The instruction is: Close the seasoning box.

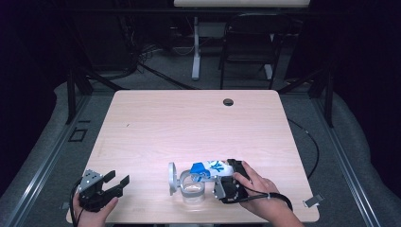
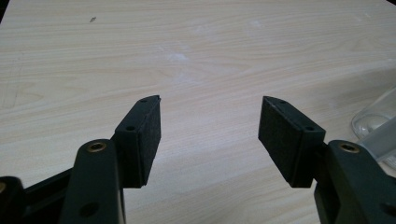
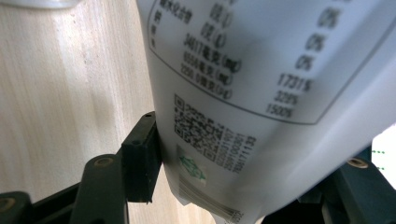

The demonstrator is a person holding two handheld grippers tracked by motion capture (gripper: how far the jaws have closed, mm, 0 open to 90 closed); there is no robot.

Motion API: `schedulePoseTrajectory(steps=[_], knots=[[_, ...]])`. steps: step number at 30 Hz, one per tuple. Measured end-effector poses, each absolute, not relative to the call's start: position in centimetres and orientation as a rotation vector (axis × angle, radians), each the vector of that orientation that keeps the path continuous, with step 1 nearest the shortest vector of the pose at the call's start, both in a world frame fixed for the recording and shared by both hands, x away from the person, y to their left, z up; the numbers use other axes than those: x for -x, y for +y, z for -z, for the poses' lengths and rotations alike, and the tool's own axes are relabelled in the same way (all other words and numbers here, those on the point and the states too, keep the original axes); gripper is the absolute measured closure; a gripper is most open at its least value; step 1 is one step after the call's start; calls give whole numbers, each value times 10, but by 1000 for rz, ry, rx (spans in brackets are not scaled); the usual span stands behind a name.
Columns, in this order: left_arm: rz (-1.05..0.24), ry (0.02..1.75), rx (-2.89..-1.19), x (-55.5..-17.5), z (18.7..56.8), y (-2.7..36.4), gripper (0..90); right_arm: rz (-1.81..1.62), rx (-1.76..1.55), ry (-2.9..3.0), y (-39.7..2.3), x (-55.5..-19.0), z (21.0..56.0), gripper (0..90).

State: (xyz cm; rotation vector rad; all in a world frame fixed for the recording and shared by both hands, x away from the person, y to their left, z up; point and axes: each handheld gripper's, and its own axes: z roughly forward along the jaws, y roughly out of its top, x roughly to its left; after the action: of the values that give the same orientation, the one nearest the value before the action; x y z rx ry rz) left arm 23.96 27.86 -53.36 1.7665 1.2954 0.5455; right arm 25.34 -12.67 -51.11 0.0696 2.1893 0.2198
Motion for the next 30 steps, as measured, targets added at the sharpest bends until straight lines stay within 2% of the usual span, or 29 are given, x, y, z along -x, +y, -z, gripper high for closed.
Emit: schedulePoseTrajectory(steps=[30], knots=[[-543,1304,-1763,-240,534,280,399,-130,32,2162,-124,-253,513,386]])
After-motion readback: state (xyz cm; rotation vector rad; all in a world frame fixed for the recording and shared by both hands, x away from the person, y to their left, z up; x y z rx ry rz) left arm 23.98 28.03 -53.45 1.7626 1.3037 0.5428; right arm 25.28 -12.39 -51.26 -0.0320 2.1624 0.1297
